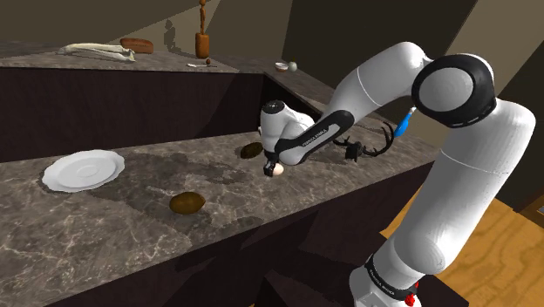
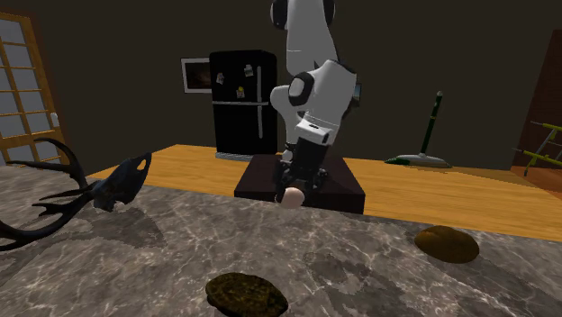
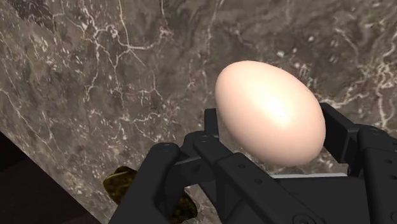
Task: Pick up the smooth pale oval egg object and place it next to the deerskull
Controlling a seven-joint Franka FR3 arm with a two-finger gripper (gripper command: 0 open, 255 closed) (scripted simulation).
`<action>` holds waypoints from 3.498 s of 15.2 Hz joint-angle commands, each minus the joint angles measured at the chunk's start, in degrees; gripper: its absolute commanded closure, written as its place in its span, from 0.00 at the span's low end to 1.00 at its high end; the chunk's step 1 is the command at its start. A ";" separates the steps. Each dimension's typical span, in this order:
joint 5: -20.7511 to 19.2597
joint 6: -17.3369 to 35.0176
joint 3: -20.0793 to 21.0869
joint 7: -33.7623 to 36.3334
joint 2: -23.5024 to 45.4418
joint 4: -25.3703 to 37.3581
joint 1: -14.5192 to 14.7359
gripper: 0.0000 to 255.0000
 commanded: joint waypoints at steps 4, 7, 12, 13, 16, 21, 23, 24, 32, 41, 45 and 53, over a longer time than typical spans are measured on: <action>2.64 -2.93 0.60 -2.80 -3.29 0.11 -0.22 1.00; 4.08 -4.75 0.87 -4.32 -5.06 0.44 -0.24 1.00; 6.25 -7.91 1.19 -6.68 -7.80 1.28 -0.19 1.00; 6.65 -8.55 1.23 -7.12 -8.31 1.49 -0.17 1.00; 7.77 -10.51 1.35 -8.41 -9.79 2.20 -0.10 1.00; 9.43 -13.85 1.48 -10.39 -12.02 3.65 0.05 1.00; 10.01 -15.20 1.52 -11.13 -12.83 4.32 0.12 1.00; 10.29 -15.88 1.53 -11.49 -13.21 4.68 0.15 1.00; 12.19 -21.41 1.61 -14.13 -15.87 7.99 0.40 1.00; 13.72 -27.72 1.67 -16.69 -17.92 12.66 0.63 1.00; 14.05 -29.04 0.87 -18.68 -19.17 13.29 0.10 1.00; 13.23 -24.42 -6.16 -29.08 -23.69 7.72 -4.58 1.00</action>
